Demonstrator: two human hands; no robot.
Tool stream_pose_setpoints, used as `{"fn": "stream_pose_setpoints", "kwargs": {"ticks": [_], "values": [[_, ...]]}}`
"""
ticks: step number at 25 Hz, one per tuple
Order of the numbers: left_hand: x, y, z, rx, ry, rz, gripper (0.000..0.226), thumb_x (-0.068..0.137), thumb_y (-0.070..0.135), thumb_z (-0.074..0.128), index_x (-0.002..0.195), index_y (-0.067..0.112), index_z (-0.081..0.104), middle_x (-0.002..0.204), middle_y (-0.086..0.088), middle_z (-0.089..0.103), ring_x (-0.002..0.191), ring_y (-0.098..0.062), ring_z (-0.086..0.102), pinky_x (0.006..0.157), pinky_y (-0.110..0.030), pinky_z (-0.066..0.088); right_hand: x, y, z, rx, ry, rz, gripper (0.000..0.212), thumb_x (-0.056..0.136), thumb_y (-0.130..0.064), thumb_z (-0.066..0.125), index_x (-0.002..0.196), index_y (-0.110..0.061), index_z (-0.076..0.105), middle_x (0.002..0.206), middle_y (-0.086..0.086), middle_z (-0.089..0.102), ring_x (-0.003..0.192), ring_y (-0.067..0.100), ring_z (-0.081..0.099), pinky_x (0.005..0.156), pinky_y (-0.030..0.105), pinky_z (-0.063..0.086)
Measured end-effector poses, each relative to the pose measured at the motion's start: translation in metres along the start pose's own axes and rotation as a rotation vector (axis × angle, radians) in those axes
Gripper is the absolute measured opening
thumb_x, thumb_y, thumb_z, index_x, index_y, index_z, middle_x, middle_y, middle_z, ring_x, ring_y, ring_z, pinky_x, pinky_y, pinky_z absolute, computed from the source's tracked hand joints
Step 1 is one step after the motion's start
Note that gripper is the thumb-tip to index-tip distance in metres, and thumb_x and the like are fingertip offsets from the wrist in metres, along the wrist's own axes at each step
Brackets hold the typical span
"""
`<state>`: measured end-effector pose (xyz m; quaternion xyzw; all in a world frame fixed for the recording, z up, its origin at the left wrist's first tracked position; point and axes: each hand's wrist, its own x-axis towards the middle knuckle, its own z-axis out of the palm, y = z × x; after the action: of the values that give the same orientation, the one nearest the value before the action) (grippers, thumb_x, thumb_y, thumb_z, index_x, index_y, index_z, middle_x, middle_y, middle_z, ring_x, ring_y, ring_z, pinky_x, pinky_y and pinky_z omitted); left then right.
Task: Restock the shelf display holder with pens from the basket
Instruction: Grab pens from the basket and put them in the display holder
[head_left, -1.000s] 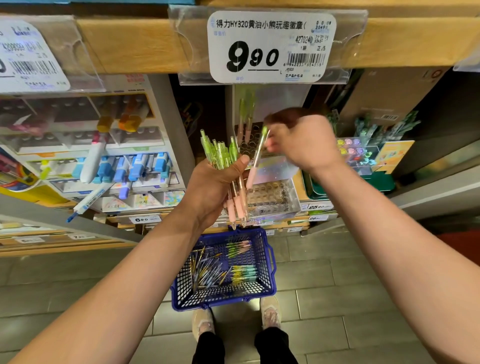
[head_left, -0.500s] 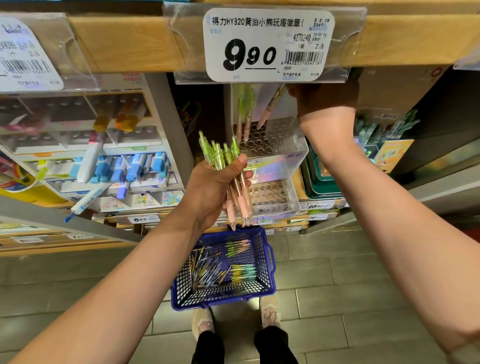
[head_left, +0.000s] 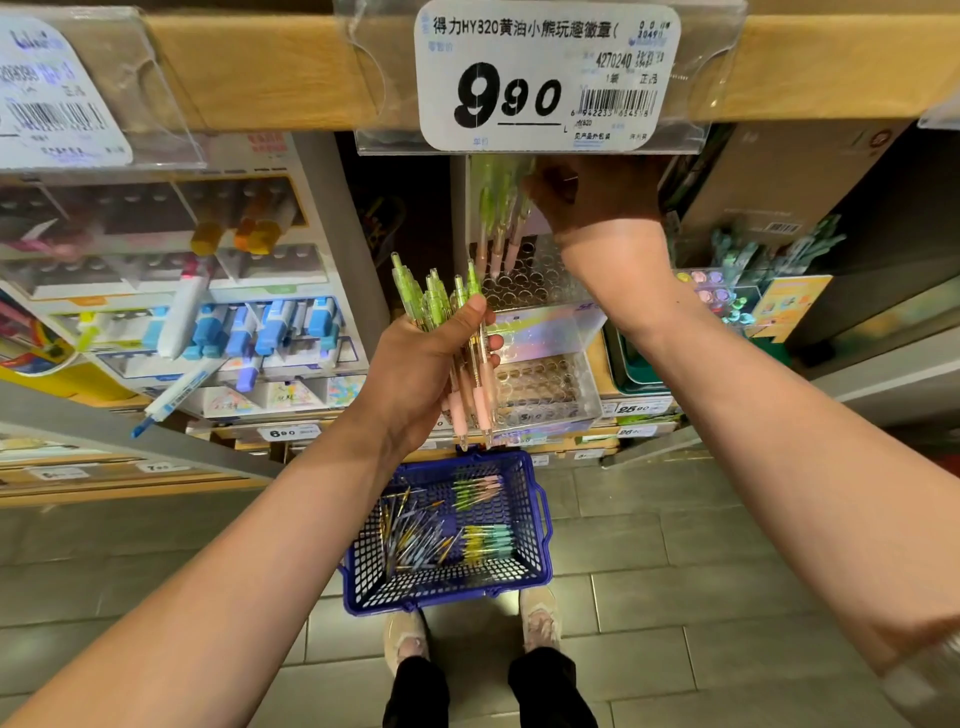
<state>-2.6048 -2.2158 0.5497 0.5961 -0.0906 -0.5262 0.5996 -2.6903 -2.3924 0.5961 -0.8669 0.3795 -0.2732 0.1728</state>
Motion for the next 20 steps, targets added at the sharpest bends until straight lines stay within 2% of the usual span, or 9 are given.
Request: {"fn": "stream_pose_setpoints", "kwargs": {"ticks": [4,6,9,11,12,14,16,17,20], "values": [[0.001,0.001,-0.003,0.006,-0.007,-0.006,0.041,0.091,0.032,0.075,0.119,0.002,0.067,0.092,-0.018,0.077,0.076,-0.025,0.074,0.069,-0.036,0.059,-0.004,-0.001,0.004,-0.06,-0.039,-0.08,0.022,0.097,-0.029,0.06,0.1,-0.011,0.073,0.096,0.006,0.076,0.089,0.025,0.072,0.085,0.03,0.052],[0.002,0.002,-0.003,0.009,-0.008,-0.005,0.041,0.091,0.032,0.074,0.117,0.002,0.067,0.091,-0.018,0.077,0.076,-0.025,0.075,0.067,-0.035,0.059,-0.003,0.001,0.003,-0.009,-0.065,-0.059,0.019,0.096,-0.026,0.061,0.1,-0.011,0.073,0.095,0.006,0.077,0.088,0.024,0.072,0.087,0.032,0.054],[0.002,0.002,-0.002,0.013,0.005,-0.003,0.046,0.091,0.032,0.074,0.117,-0.005,0.066,0.089,-0.018,0.077,0.075,-0.024,0.075,0.065,-0.033,0.06,-0.009,0.004,0.003,-0.044,-0.11,-0.033,0.017,0.094,-0.023,0.062,0.102,-0.014,0.074,0.097,0.004,0.077,0.091,0.022,0.071,0.082,0.022,0.048],[0.002,0.003,0.0,0.004,0.001,0.001,0.044,0.091,0.031,0.074,0.115,-0.005,0.067,0.089,-0.018,0.077,0.075,-0.023,0.076,0.064,-0.032,0.06,-0.019,0.006,0.002,-0.079,-0.088,0.016,0.017,0.093,-0.02,0.063,0.101,-0.013,0.076,0.097,0.006,0.077,0.09,0.024,0.07,0.08,0.025,0.049],[0.002,0.004,0.001,-0.003,-0.001,0.005,0.043,0.091,0.03,0.074,0.114,-0.005,0.067,0.089,-0.018,0.077,0.076,-0.023,0.076,0.063,-0.032,0.059,-0.026,0.007,0.001,-0.015,-0.091,0.08,0.014,0.092,-0.019,0.064,0.096,-0.014,0.077,0.094,0.006,0.077,0.086,0.023,0.071,0.081,0.029,0.052],[0.002,0.004,0.004,-0.002,-0.007,0.018,0.039,0.092,0.029,0.073,0.113,-0.004,0.068,0.089,-0.017,0.076,0.076,-0.022,0.076,0.06,-0.03,0.058,-0.043,0.004,-0.001,0.34,-0.244,0.303,0.013,0.092,-0.024,0.068,0.086,-0.017,0.078,0.082,0.002,0.077,0.075,0.017,0.072,0.08,0.034,0.059],[0.002,0.004,0.006,0.021,-0.023,0.038,0.035,0.093,0.028,0.072,0.11,-0.003,0.071,0.087,-0.014,0.077,0.074,-0.02,0.075,0.058,-0.029,0.058,-0.058,-0.001,0.001,0.67,-0.459,0.437,0.012,0.093,-0.028,0.071,0.089,-0.018,0.078,0.079,0.003,0.077,0.07,0.013,0.072,0.077,0.029,0.061],[0.002,0.004,0.007,0.033,-0.028,0.042,0.035,0.094,0.028,0.071,0.109,-0.003,0.072,0.086,-0.013,0.077,0.073,-0.02,0.074,0.059,-0.029,0.058,-0.062,-0.001,0.003,0.761,-0.5,0.459,0.008,0.093,-0.023,0.072,0.092,-0.017,0.077,0.078,0.006,0.076,0.069,0.012,0.07,0.076,0.027,0.061],[0.0,0.004,0.009,0.057,-0.016,0.022,0.039,0.094,0.03,0.071,0.106,-0.006,0.072,0.085,-0.017,0.075,0.066,-0.023,0.07,0.057,-0.03,0.056,-0.064,0.0,0.0,0.845,-0.442,0.521,0.004,0.093,-0.011,0.07,0.094,-0.012,0.074,0.072,0.003,0.073,0.066,0.011,0.068,0.072,0.022,0.059]]}}
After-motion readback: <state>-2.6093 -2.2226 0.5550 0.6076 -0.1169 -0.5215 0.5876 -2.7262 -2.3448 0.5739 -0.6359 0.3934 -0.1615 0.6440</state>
